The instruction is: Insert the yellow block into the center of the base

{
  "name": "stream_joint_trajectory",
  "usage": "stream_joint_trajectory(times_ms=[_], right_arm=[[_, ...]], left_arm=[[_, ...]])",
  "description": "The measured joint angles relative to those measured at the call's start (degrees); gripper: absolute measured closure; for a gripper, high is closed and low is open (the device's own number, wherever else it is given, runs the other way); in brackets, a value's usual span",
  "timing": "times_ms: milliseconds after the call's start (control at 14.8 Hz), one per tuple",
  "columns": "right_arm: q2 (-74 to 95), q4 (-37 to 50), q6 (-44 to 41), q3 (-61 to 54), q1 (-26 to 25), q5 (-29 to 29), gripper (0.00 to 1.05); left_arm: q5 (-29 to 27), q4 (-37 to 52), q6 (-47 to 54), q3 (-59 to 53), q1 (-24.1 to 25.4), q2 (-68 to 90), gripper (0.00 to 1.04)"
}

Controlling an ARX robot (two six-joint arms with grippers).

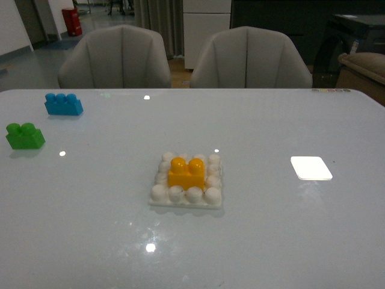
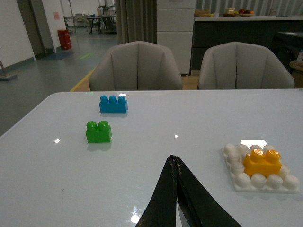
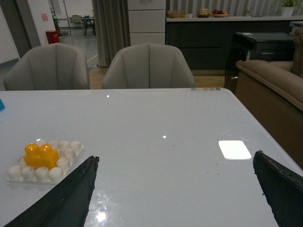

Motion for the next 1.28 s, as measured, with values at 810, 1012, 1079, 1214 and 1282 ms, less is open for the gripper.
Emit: stream_joint_trajectory(times_ms=[810, 1012, 1079, 1214, 1282], right_arm=[[0.0, 0.0, 0.0, 0.0, 0.0, 0.0, 0.06], [0.0, 0.0, 0.0, 0.0, 0.0, 0.0, 0.06], [0.0, 0.0, 0.0, 0.0, 0.0, 0.0, 0.06], [0.0, 0.0, 0.0, 0.0, 0.0, 0.0, 0.06], [0.0, 0.0, 0.0, 0.0, 0.0, 0.0, 0.06]], left_arm=[[-0.1, -21.6, 0.0, 0.3, 0.0, -21.6, 1.03], [0.1, -22.4, 0.0, 0.0, 0.0, -21.6, 0.98], [0.1, -22.3, 0.0, 0.0, 0.0, -21.6, 0.85], [0.0, -22.3, 0.0, 0.0, 0.0, -21.6, 0.64], [0.0, -22.3, 0.0, 0.0, 0.0, -21.6, 0.47]])
